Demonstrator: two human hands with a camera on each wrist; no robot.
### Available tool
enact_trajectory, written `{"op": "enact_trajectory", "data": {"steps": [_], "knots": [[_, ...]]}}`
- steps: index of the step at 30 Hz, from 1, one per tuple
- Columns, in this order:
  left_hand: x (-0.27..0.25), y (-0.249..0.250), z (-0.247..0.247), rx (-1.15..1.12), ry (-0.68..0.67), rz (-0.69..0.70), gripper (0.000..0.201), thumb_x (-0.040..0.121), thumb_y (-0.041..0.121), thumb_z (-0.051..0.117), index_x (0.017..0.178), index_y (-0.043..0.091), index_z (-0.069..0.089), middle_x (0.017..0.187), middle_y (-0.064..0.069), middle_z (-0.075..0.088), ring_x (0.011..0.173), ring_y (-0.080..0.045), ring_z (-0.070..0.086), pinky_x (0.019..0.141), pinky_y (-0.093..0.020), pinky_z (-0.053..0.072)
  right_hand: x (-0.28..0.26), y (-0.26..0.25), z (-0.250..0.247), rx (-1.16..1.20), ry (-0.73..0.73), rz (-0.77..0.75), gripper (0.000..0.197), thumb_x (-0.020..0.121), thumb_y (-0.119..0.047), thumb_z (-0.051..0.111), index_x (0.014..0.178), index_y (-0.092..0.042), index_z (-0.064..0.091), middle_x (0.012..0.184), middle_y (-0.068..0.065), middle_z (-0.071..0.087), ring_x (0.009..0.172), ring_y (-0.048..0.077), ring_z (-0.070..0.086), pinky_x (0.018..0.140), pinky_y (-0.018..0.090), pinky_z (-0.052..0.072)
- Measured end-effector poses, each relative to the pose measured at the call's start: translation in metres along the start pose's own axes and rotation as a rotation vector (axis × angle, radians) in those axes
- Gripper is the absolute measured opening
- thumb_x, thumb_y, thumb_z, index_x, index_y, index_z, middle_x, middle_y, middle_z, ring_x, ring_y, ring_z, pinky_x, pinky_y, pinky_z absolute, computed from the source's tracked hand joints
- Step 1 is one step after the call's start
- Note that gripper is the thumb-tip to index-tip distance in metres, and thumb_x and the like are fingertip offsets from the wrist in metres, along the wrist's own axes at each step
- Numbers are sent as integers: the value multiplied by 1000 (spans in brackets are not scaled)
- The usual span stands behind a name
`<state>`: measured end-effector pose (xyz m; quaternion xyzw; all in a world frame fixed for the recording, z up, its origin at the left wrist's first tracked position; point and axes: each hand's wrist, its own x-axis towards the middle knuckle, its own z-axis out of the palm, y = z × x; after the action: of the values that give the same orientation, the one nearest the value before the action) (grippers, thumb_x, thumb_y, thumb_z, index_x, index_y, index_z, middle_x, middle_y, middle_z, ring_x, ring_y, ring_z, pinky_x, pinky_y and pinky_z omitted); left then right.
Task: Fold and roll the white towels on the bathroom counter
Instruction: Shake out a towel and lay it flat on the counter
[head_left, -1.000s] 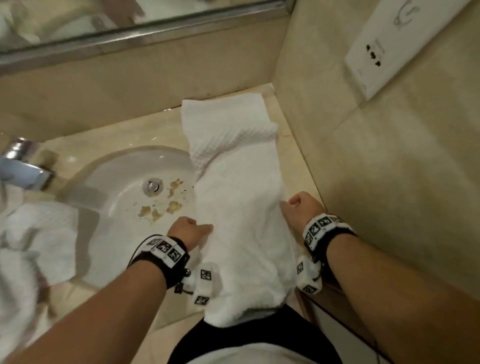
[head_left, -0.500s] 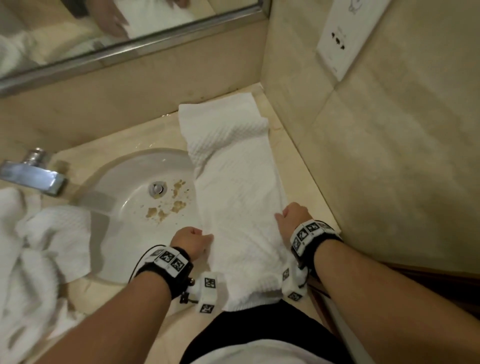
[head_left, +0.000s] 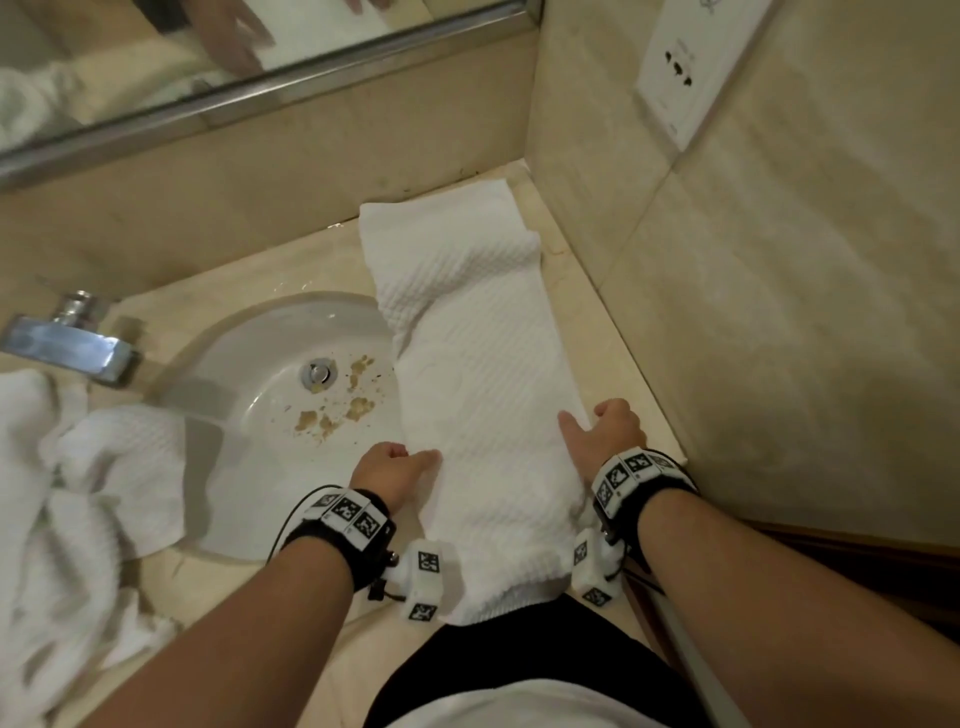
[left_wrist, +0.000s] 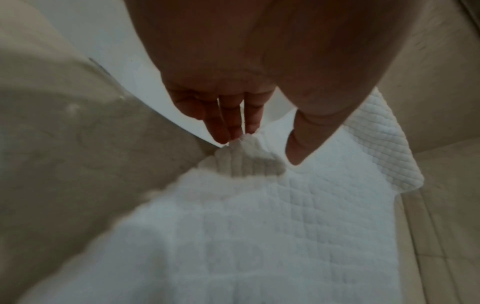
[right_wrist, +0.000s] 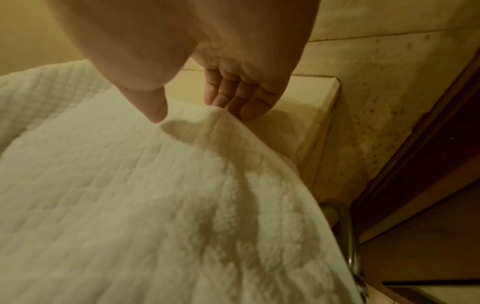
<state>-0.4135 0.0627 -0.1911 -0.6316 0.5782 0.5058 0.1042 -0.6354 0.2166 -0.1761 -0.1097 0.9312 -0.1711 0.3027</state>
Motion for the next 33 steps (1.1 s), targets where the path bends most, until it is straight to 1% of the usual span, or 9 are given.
{"op": "enact_trajectory", "data": {"steps": [5, 9, 13, 17, 20, 23, 26, 30, 33], "knots": [[0, 14, 0, -13, 56, 16, 27, 90, 33, 74, 82, 13, 58, 82, -6, 68, 76, -26, 64, 64, -32, 46, 7, -9, 2, -160, -114, -66, 53, 91, -47, 63, 131, -12, 55, 131, 11, 50, 118, 32, 53, 97, 39, 47], [3, 23, -6, -59, 134, 12, 29, 90, 31, 73, 95, 4, 63, 91, -12, 72, 84, -31, 68, 75, -39, 52, 13, -21, -9, -48, -179, -109, 32, 96, -37, 61, 116, -17, 46, 103, -2, 54, 89, 21, 58, 76, 30, 45], [14, 53, -26, -228, 181, 56, 24, 87, 30, 78, 77, 15, 61, 77, -3, 66, 74, -27, 62, 76, -38, 53, 32, -50, -29, 45, -106, -193, 29, 94, -34, 66, 100, -18, 43, 84, -3, 53, 70, 14, 52, 53, 23, 32], [35, 97, -44, -386, 238, 135, 36, 76, 45, 77, 103, 21, 72, 102, -2, 75, 95, -28, 70, 92, -46, 57, 66, -90, -34, 278, 96, -306, 33, 90, -33, 70, 105, -18, 44, 93, -1, 57, 78, 17, 57, 73, 32, 47], [38, 108, -45, -346, 310, 66, 57, 80, 41, 82, 123, 16, 55, 108, -2, 60, 96, -25, 61, 87, -36, 53, 83, -97, -35, 215, 175, -291, 31, 87, -39, 67, 104, -20, 50, 108, 5, 60, 91, 25, 60, 84, 36, 52], [26, 96, -31, -189, 241, 58, 33, 84, 34, 79, 95, 13, 57, 85, -3, 56, 83, -26, 59, 71, -32, 45, 78, -81, -40, -1, -3, -199, 23, 90, -43, 57, 88, -20, 57, 90, 5, 64, 83, 28, 61, 80, 33, 51], [6, 63, -12, -78, 89, 83, 29, 87, 31, 74, 72, 15, 54, 70, -2, 59, 67, -22, 57, 62, -30, 42, 55, -53, -38, -125, -138, -143, 42, 89, -50, 53, 67, -14, 58, 68, 4, 63, 69, 28, 62, 71, 33, 52], [-15, 18, -3, -129, 95, 34, 31, 83, 24, 72, 110, 19, 56, 104, -3, 62, 88, -20, 62, 74, -34, 49, 18, -14, -30, -125, -329, -52, 62, 91, -57, 51, 67, -5, 73, 58, 5, 70, 58, 27, 69, 63, 34, 58], [-28, -1, -2, -92, -62, 88, 45, 85, 15, 73, 123, 20, 48, 105, -3, 63, 90, -20, 63, 78, -34, 52, -5, 7, -20, 74, -491, 16, 57, 93, -50, 60, 75, 2, 74, 64, 11, 72, 64, 31, 72, 71, 39, 61]]}}
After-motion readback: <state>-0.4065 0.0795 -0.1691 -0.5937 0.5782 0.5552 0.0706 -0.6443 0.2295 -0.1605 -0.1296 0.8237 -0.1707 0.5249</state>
